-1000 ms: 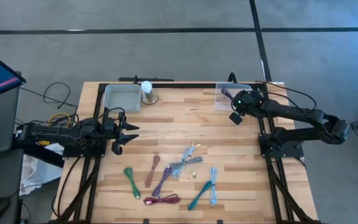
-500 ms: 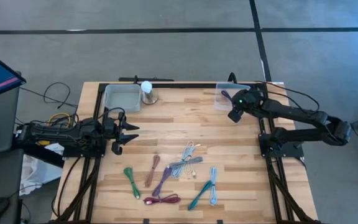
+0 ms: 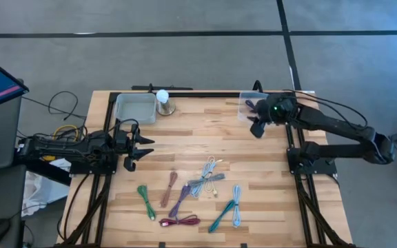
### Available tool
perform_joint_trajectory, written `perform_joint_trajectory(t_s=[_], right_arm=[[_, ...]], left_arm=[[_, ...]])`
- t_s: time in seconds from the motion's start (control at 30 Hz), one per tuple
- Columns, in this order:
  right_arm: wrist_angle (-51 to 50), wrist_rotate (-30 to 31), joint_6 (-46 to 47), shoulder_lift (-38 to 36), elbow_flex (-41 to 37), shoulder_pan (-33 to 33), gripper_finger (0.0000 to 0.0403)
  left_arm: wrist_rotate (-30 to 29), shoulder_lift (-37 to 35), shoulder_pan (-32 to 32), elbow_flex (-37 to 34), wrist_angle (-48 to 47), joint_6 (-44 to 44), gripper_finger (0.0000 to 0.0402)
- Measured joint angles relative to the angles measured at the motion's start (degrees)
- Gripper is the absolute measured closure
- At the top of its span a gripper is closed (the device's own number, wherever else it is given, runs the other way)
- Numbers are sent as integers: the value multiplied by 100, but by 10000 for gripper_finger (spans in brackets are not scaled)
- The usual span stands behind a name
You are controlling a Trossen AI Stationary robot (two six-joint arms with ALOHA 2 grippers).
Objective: Pick & Place USB Port
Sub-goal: Put the white patterned charger cable into the transparent bin
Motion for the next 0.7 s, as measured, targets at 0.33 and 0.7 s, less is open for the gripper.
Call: perform_joint_trajectory(t_s=[0.33,0.7], right_arm=[[291,-394,15,50,0,835,281],[1241,-847,317,729,7,1704,268]], left_arm=[[0,0,0,-2,0,0,242],[0,-2,2,0,2,0,242]])
